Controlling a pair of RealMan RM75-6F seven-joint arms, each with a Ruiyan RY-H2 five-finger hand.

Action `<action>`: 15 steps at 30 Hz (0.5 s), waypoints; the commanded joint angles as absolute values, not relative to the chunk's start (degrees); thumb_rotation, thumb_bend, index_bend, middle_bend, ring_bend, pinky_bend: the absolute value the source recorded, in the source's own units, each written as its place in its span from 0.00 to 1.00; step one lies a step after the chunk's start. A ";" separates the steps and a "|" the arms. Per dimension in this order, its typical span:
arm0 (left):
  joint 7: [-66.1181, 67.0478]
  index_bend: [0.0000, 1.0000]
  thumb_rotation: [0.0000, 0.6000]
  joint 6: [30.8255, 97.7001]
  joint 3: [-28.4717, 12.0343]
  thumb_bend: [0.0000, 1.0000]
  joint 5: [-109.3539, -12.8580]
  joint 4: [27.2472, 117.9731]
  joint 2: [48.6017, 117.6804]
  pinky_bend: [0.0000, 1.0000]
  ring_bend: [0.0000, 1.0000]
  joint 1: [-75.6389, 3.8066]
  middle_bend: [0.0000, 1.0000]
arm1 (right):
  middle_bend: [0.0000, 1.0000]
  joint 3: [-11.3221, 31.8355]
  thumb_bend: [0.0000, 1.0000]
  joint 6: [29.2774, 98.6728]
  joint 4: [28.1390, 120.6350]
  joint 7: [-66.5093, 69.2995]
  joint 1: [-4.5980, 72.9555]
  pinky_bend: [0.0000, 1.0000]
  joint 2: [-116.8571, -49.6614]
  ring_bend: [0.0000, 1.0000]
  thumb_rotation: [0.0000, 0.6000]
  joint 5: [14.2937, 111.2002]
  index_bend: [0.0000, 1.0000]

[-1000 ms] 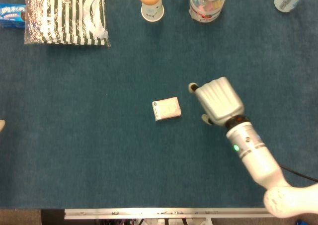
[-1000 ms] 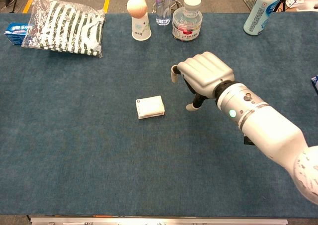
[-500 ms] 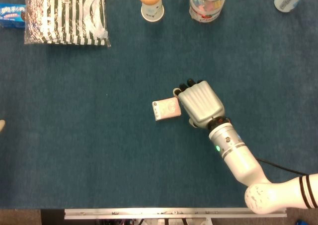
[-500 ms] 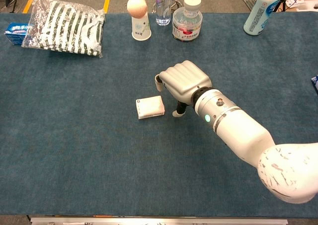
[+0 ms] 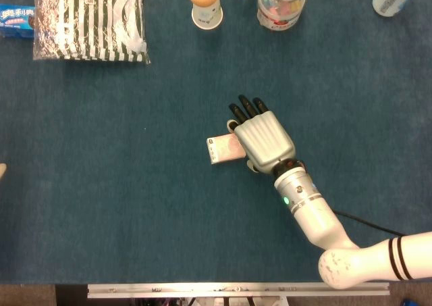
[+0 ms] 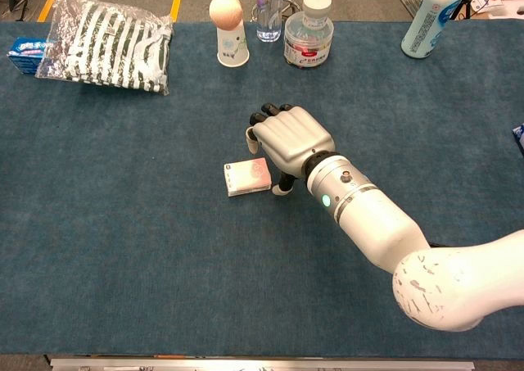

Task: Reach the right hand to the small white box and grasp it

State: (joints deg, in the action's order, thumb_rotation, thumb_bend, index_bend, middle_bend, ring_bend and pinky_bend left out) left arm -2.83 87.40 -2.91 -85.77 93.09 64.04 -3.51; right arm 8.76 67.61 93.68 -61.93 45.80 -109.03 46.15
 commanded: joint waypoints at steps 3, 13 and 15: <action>-3.07 0.56 1.00 87.55 -2.91 0.14 -85.84 93.33 63.79 0.41 0.15 -3.42 0.29 | 0.15 8.54 0.00 67.54 90.85 -60.53 46.42 0.12 -111.18 0.02 1.00 46.90 0.37; -3.40 0.56 1.00 87.73 -2.90 0.14 -85.88 93.91 62.92 0.41 0.15 -3.22 0.29 | 0.15 8.93 0.00 68.44 87.51 -58.67 46.30 0.12 -114.35 0.02 1.00 46.92 0.37; -3.33 0.56 1.00 87.69 -2.84 0.14 -85.92 93.95 62.90 0.41 0.15 -3.22 0.29 | 0.15 9.21 0.00 68.79 86.67 -58.32 46.17 0.12 -115.20 0.02 1.00 46.72 0.37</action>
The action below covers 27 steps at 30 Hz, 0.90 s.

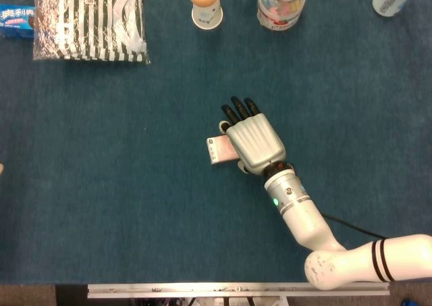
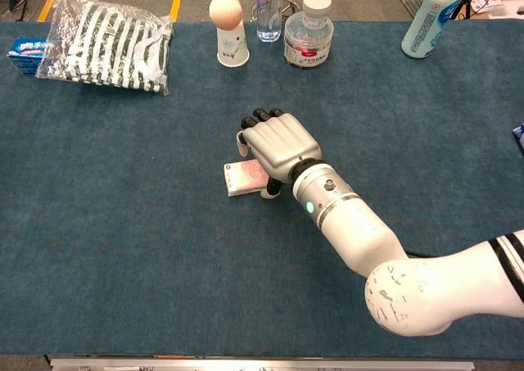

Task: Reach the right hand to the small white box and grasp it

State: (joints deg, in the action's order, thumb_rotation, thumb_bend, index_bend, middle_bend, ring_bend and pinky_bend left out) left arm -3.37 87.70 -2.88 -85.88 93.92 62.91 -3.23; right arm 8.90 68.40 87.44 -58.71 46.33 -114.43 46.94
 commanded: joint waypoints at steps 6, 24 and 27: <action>-3.47 0.56 1.00 87.56 -2.86 0.14 -85.81 93.97 62.81 0.41 0.15 -3.23 0.29 | 0.15 10.08 0.00 69.09 83.57 -56.12 45.71 0.12 -117.72 0.02 1.00 46.89 0.37; -3.60 0.56 1.00 87.51 -2.79 0.14 -86.02 94.00 62.66 0.41 0.15 -3.23 0.29 | 0.16 14.03 0.00 65.21 83.27 -51.26 44.94 0.12 -118.28 0.02 1.00 41.62 0.41; -3.48 0.56 1.00 87.36 -2.75 0.14 -86.00 93.96 62.69 0.41 0.15 -3.27 0.29 | 0.17 14.10 0.02 65.40 83.36 -50.98 44.99 0.12 -118.26 0.02 1.00 41.56 0.46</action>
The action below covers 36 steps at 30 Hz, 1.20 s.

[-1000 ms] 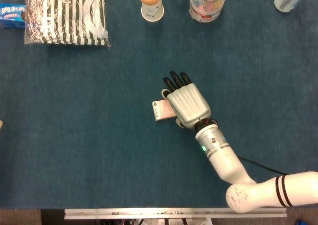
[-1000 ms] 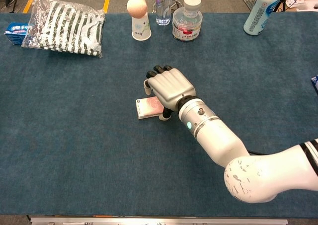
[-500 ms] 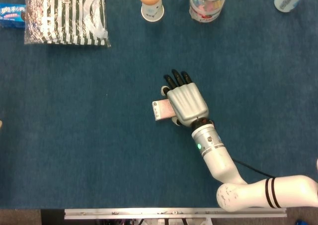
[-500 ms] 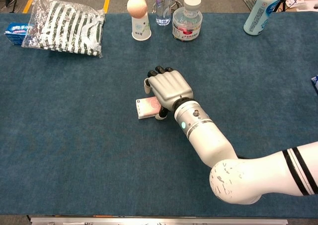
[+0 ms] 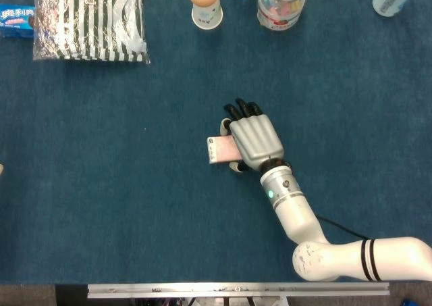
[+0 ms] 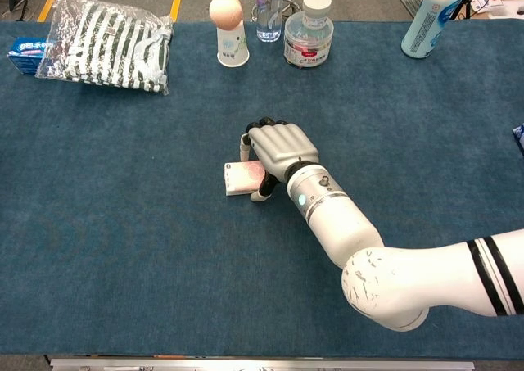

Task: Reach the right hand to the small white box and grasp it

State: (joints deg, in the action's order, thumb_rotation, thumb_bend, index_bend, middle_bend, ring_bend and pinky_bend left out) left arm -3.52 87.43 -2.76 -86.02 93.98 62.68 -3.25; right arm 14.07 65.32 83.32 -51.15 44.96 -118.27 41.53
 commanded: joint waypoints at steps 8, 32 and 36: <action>-3.43 0.56 1.00 87.30 -2.73 0.14 -86.06 93.93 62.70 0.41 0.15 -3.32 0.29 | 0.20 13.92 0.10 65.95 83.06 -49.98 45.00 0.12 -118.45 0.02 1.00 42.31 0.58; -3.39 0.56 1.00 87.21 -2.70 0.14 -86.05 93.84 62.73 0.41 0.15 -3.36 0.28 | 0.20 13.14 0.00 65.63 83.22 -48.61 44.96 0.12 -117.57 0.02 1.00 43.04 0.34; -3.41 0.56 1.00 87.20 -2.70 0.14 -86.06 93.84 62.72 0.41 0.15 -3.37 0.28 | 0.20 13.30 0.04 65.95 83.00 -48.65 44.96 0.12 -117.91 0.02 1.00 42.77 0.46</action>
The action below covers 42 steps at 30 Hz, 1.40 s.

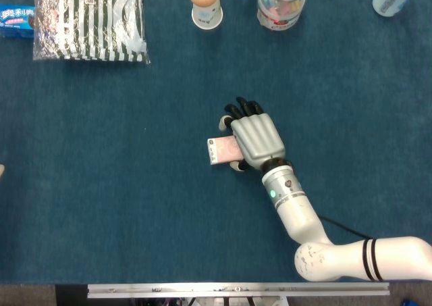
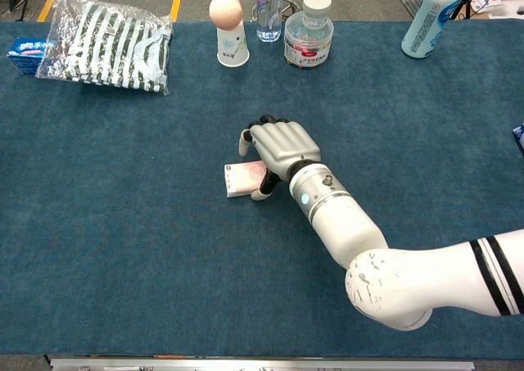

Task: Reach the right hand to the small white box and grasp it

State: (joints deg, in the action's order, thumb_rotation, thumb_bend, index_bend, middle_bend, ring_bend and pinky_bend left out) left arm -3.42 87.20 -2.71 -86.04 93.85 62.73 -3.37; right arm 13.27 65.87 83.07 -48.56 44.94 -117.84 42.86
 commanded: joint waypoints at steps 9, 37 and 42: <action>-3.44 0.56 1.00 87.19 -2.70 0.14 -86.03 93.85 62.72 0.41 0.15 -3.37 0.28 | 0.20 13.32 0.11 66.00 83.26 -48.56 44.87 0.12 -117.74 0.02 1.00 42.69 0.55; -3.39 0.56 1.00 87.20 -2.63 0.14 -86.24 93.76 62.76 0.41 0.15 -3.41 0.28 | 0.21 13.03 0.00 65.69 82.97 -46.93 44.46 0.12 -117.17 0.02 1.00 43.03 0.53; -3.36 0.56 1.00 87.26 -2.61 0.14 -86.30 93.76 62.78 0.41 0.15 -3.39 0.28 | 0.22 12.90 0.00 65.46 83.11 -46.22 44.28 0.12 -116.86 0.02 1.00 43.63 0.55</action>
State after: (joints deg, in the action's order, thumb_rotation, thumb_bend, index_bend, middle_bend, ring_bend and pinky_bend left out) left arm -3.35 87.25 -2.62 -86.28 93.77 62.79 -3.40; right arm 12.95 65.56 83.04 -46.38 44.32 -116.97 43.49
